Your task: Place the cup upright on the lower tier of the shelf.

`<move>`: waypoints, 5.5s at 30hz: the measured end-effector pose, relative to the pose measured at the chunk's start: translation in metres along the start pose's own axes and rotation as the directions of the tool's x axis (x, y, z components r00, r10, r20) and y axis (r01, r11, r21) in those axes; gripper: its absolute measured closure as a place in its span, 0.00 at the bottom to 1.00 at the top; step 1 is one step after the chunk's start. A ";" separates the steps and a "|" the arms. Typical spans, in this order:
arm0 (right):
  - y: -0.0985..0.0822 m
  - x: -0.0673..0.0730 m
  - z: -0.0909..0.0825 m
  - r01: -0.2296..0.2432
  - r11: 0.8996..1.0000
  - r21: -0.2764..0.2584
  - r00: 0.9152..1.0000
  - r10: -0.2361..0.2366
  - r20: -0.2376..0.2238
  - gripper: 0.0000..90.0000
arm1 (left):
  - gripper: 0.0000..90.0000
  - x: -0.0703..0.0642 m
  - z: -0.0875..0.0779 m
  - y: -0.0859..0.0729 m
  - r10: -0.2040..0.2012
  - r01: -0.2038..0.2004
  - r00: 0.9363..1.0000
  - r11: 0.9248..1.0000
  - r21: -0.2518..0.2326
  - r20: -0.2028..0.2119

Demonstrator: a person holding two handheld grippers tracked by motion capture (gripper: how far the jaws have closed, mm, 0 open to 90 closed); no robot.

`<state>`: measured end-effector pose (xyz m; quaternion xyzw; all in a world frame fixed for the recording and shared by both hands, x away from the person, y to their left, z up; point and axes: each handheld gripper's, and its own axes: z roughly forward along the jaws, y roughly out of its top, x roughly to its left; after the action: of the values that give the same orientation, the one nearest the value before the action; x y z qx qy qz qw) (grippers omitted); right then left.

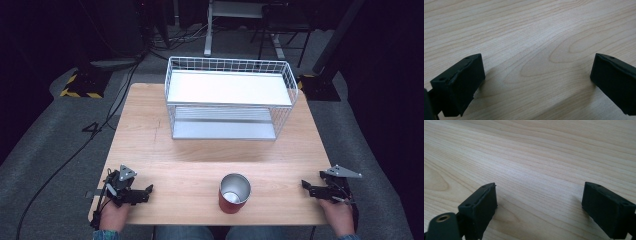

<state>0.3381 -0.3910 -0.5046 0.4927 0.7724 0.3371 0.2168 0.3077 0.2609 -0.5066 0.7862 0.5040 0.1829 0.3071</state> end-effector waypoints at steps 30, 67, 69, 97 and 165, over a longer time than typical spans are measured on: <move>0.007 0.017 -0.025 -0.004 0.994 -0.113 1.000 0.001 -0.027 0.00 | 0.00 0.000 0.000 0.001 0.002 -0.002 1.000 1.000 0.002 0.002; 0.023 0.107 -0.092 0.040 0.937 -0.347 0.983 -0.099 -0.156 0.00 | 0.00 0.000 0.003 0.003 -0.001 0.001 1.000 1.000 0.000 0.002; 0.023 0.113 -0.094 0.046 0.936 -0.348 0.980 -0.110 -0.166 0.00 | 0.00 0.000 0.003 0.003 -0.001 0.001 1.000 1.000 0.001 0.002; 0.041 0.196 -0.078 0.150 0.928 -0.342 0.919 -0.258 -0.296 0.00 | 0.00 0.000 0.003 0.004 -0.003 0.003 1.000 1.000 -0.001 0.003; 0.056 0.242 -0.005 0.148 0.938 -0.312 0.902 -0.258 -0.346 0.09 | 0.00 0.001 0.005 0.005 0.005 -0.005 1.000 1.000 -0.001 0.004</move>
<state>0.2672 -0.1564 -0.4613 0.2982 0.7921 0.5068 0.1635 0.3142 0.2585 -0.5065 0.7878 0.5013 0.1824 0.3078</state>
